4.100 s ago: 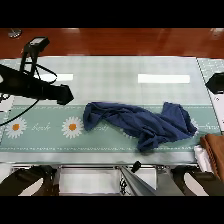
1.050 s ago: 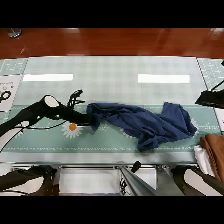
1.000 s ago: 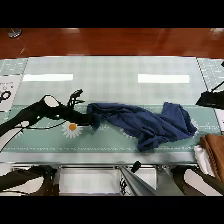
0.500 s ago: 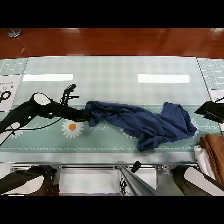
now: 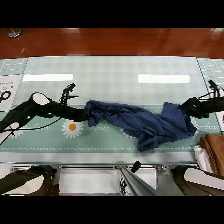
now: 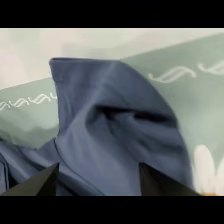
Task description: Fold the shirts.
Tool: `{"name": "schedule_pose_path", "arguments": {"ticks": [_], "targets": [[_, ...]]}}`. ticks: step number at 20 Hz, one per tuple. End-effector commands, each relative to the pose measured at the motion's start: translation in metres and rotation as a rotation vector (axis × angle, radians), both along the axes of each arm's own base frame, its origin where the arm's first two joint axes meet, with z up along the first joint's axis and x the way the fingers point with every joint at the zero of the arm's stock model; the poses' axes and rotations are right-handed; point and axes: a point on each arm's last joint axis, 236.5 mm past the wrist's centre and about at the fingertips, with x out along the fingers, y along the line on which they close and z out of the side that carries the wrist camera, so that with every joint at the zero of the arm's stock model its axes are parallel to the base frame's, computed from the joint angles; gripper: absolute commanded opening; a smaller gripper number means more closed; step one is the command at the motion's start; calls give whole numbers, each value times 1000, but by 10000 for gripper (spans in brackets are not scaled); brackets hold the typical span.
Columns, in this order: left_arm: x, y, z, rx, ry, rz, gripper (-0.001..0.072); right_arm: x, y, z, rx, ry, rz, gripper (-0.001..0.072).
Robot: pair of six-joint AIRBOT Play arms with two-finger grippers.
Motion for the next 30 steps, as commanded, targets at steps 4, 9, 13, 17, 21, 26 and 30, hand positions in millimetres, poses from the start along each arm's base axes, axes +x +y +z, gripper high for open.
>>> {"name": "schedule_pose_path", "arguments": {"ticks": [4, 9, 13, 17, 21, 26, 30], "targets": [[1, 0, 0, 0, -2, 2, 16, 25, -4, -16, -110, -47, -10, 573], [11, 3, 0, 12, -36, 31, 15, 21, 20, -23, -115, -19, 77, 510], [28, 3, 13, 5, -80, 39, 16, 17, 47, -30, -111, 9, 163, 22], [74, 17, 71, -5, -232, 50, 15, 56, 31, 43, -165, -158, 164, 20], [129, 74, 222, 86, -612, 96, 15, 113, 8, 251, -321, -676, 53, 19], [93, 132, 478, 194, -1221, 245, 15, 57, 24, 488, -444, -1200, -85, 19], [13, 131, 588, 271, -1530, 276, 15, -11, 47, 571, -476, -1403, -117, 19]]}}
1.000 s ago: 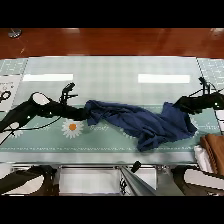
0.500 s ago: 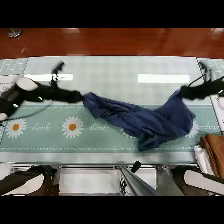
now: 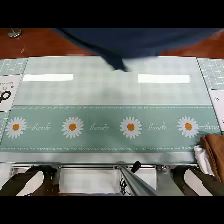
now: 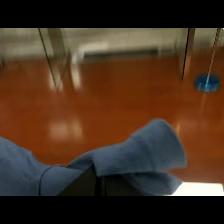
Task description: Fold the shirts.
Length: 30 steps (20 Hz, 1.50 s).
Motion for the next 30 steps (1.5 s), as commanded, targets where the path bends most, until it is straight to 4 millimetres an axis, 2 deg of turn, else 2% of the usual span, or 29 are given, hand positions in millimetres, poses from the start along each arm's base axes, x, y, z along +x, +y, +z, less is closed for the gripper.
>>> {"name": "schedule_pose_path", "arguments": {"ticks": [1, 2, 4, 7, 10, 11, 13, 15, 17, 19, 21, 23, 26, 28, 30], "targets": [[-77, 5, 87, 93, -253, 79, 15, -69, 22, 78, -30, -200, -10, 19], [-91, 6, 89, 119, -265, 98, 15, -81, 24, 81, -38, -199, -22, 19], [-112, 5, 80, 164, -231, 110, 15, -98, 20, 68, -59, -131, -60, 19], [-132, 13, 53, 178, -110, 152, 15, -114, 13, 25, -103, 52, -93, 19], [-131, 22, 20, 167, 32, 183, 15, -117, -2, -13, -129, 219, -134, 19], [-126, 23, 7, 156, 81, 179, 15, -112, -4, -18, -123, 243, -133, 19], [-113, 25, -33, 130, 225, 167, 15, -94, -2, -30, -93, 286, -96, 19], [-98, 26, -86, 107, 390, 146, 15, -71, -6, -61, -67, 407, -63, 19], [-82, 23, -143, 66, 543, 109, 15, -41, -15, -104, -32, 564, -31, 19], [-64, 15, -202, -16, 666, 72, 15, -1, -22, -142, 14, 663, 7, 19], [-47, 7, -252, -103, 728, 67, 15, 42, -28, -188, 19, 753, 34, 19], [-31, 3, -296, -145, 757, 87, 15, 91, -22, -229, 8, 773, 73, 19], [-14, -11, -340, -75, 754, 39, 15, 179, -15, -262, 33, 629, 44, 19], [-1, -22, -353, -30, 738, 3, 15, 225, -12, -262, 39, 483, 8, 19], [15, -31, -364, -29, 730, 3, 15, 256, -14, -257, 69, 368, -35, 19]]}}
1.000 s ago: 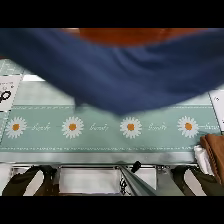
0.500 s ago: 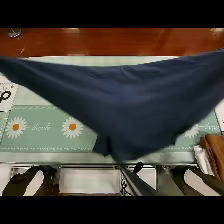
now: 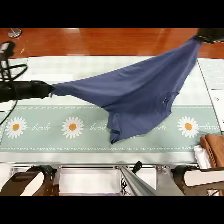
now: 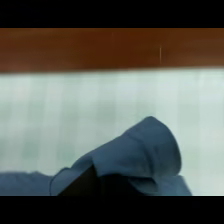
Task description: Fold the shirts.
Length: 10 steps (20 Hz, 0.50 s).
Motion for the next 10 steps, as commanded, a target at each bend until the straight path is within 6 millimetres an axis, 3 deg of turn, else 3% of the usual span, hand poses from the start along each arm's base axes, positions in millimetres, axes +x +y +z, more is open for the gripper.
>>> {"name": "schedule_pose_path", "arguments": {"ticks": [1, 3, 6, 7, 8, 9, 10], "targets": [[28, -16, -31, 21, -29, -19, 15, 69, -2, -4, 27, -211, -92, 19], [33, -29, -53, 25, 12, -44, 15, 72, -1, -34, 34, -147, -87, 19], [29, -48, -84, 32, 93, -95, 15, 57, 5, -91, 32, 42, -45, 25], [28, -51, -90, 35, 107, -105, 15, 50, 6, -101, 29, 88, -34, 145], [28, -52, -91, 35, 111, -106, 15, 42, 3, -102, 17, 117, -28, 392], [28, -51, -90, 36, 108, -104, 15, 33, -3, -97, -9, 133, -21, 521], [28, -50, -88, 35, 104, -101, 15, 21, -15, -87, -45, 151, -27, 526]]}}
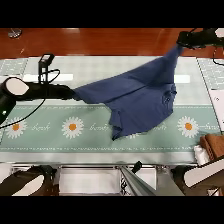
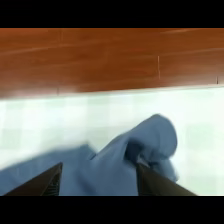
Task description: Fold the shirts.
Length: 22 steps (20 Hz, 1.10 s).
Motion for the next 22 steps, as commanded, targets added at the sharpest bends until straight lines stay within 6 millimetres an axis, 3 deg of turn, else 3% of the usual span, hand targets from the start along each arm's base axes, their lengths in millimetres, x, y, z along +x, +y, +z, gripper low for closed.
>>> {"name": "schedule_pose_path", "arguments": {"ticks": [1, 3, 4, 6, 9, 12, 14, 17, 19, 22], "targets": [[1, -2, -8, 11, 8, -7, 15, -41, -28, 5, -90, 123, 2, 525], [0, -2, -9, 12, 15, -11, 15, -87, -58, 10, -177, 261, -23, 492], [-1, -2, -9, 11, 19, -13, 16, -120, -76, 2, -216, 388, -48, 474], [-8, -4, -12, 13, 47, -31, 15, -173, -71, -16, -88, 571, -22, 538], [-22, -5, -18, 22, 101, -65, 15, -223, -64, -38, 105, 635, -53, 539], [-27, -5, -19, 25, 117, -75, 15, -286, -51, -73, 192, 674, -90, 539], [-27, -5, -19, 25, 118, -75, 15, -316, -22, -96, 297, 656, -104, 585], [-27, -5, -19, 25, 119, -76, 15, -338, 34, -126, 484, 600, -92, 593], [-27, -5, -19, 25, 119, -76, 15, -357, 58, -152, 576, 621, -120, 593], [-27, -5, -19, 24, 119, -76, 15, -371, 89, -172, 716, 615, -122, 591]]}}
